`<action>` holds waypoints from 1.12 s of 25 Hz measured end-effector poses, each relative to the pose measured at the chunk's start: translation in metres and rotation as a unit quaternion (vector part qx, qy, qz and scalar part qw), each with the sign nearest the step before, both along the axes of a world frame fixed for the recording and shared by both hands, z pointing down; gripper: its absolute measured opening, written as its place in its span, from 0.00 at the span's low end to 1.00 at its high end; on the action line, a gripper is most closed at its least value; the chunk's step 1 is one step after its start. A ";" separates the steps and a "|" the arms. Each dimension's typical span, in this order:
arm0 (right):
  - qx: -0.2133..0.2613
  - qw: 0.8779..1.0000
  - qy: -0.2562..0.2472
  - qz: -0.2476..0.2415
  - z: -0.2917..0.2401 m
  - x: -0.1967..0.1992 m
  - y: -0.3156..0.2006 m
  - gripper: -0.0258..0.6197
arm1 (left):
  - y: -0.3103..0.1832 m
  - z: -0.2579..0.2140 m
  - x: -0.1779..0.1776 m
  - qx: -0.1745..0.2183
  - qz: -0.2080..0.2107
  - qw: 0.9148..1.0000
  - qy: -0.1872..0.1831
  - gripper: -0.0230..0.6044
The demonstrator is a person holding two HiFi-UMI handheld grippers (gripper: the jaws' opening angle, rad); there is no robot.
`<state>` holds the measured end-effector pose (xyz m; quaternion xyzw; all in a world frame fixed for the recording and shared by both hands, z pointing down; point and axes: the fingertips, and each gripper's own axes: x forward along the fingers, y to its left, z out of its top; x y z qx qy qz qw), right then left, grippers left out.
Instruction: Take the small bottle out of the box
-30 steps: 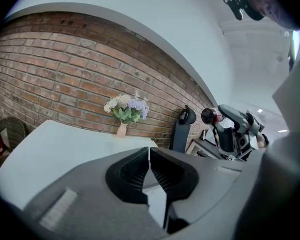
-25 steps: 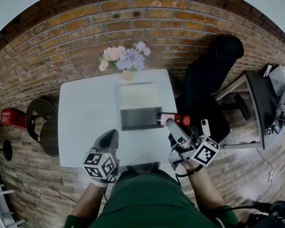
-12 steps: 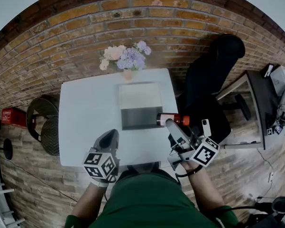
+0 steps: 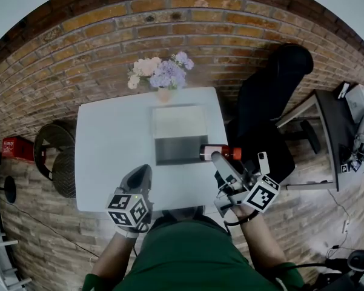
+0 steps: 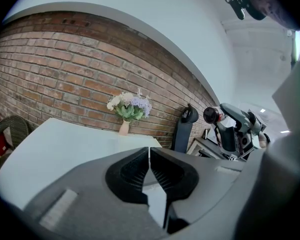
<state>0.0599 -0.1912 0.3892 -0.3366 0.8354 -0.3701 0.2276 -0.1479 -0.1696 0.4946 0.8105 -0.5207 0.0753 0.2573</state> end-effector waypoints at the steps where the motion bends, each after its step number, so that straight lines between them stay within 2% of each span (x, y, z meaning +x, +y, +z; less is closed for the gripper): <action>1: 0.000 1.000 -0.001 0.000 0.000 0.000 0.000 0.38 | 0.000 0.000 0.000 -0.001 -0.001 1.000 0.000 0.06; 20: -0.005 1.000 -0.017 0.005 0.001 0.001 0.000 0.38 | -0.001 0.003 -0.001 -0.005 0.002 1.000 -0.002 0.06; 28: -0.013 0.999 -0.048 -0.001 0.003 -0.001 0.000 0.38 | 0.000 0.004 -0.002 -0.007 0.001 1.000 -0.002 0.06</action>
